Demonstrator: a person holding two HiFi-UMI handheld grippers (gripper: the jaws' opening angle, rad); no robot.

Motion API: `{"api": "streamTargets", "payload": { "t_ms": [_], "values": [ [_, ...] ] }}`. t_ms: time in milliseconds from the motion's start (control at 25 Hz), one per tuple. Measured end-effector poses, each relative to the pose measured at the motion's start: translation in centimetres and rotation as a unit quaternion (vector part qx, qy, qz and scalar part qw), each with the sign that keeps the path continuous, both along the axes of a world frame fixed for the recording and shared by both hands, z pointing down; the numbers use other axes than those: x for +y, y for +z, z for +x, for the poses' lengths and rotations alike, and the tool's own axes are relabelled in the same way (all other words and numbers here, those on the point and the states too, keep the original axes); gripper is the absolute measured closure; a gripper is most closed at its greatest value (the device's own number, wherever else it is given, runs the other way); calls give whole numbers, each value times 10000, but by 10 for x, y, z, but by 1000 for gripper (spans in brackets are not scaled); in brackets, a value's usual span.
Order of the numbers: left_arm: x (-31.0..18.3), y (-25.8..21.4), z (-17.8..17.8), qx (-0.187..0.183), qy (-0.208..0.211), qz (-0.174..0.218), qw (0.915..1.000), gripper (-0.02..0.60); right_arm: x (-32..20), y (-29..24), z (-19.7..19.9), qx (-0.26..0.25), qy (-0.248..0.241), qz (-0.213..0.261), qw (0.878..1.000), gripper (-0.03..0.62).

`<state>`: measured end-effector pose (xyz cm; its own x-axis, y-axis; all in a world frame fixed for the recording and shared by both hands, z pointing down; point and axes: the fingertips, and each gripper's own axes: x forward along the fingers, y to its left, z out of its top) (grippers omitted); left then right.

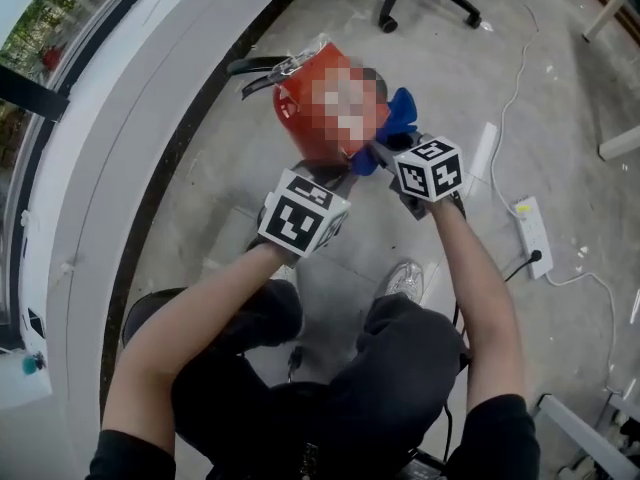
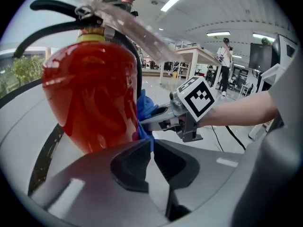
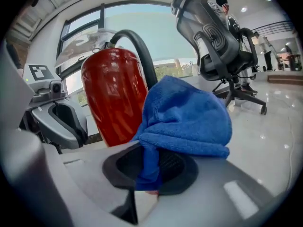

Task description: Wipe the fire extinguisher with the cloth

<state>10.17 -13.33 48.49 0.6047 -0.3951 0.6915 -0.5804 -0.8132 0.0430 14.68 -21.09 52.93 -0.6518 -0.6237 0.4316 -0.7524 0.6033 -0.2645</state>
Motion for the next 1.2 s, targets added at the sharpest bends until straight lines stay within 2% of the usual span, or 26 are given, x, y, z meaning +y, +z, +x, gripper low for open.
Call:
{"api": "streamTargets", "payload": {
  "t_ms": [120, 320, 440, 680, 920, 1000, 1080, 1200],
  "values": [
    [-1, 22, 5, -102, -23, -163, 9998, 552, -4, 23, 0, -11, 5, -187, 9998, 526],
    [8, 57, 10, -235, -13, -467, 9986, 552, -5, 45, 2, -465, -35, -339, 9983, 526],
    [12, 74, 14, -279, -16, -627, 9976, 552, -2, 74, 0, -257, -108, -528, 9982, 526],
    [3, 95, 19, -421, -142, -761, 9961, 552, -11, 132, 1, -21, 156, -1030, 9946, 526],
    [5, 117, 27, -446, -200, -980, 9940, 555, -14, 167, 6, 137, 129, -1377, 9903, 526],
    [8, 123, 30, -469, -181, -1070, 9930, 555, -15, 179, 17, 284, 276, -1596, 9864, 526],
    [10, 127, 30, -508, -138, -1107, 9925, 555, -14, 189, 35, 368, 621, -1870, 9797, 526],
    [10, 129, 27, -541, -159, -1146, 9918, 555, -15, 194, 49, 246, 929, -2063, 9738, 526]
  ]
}}
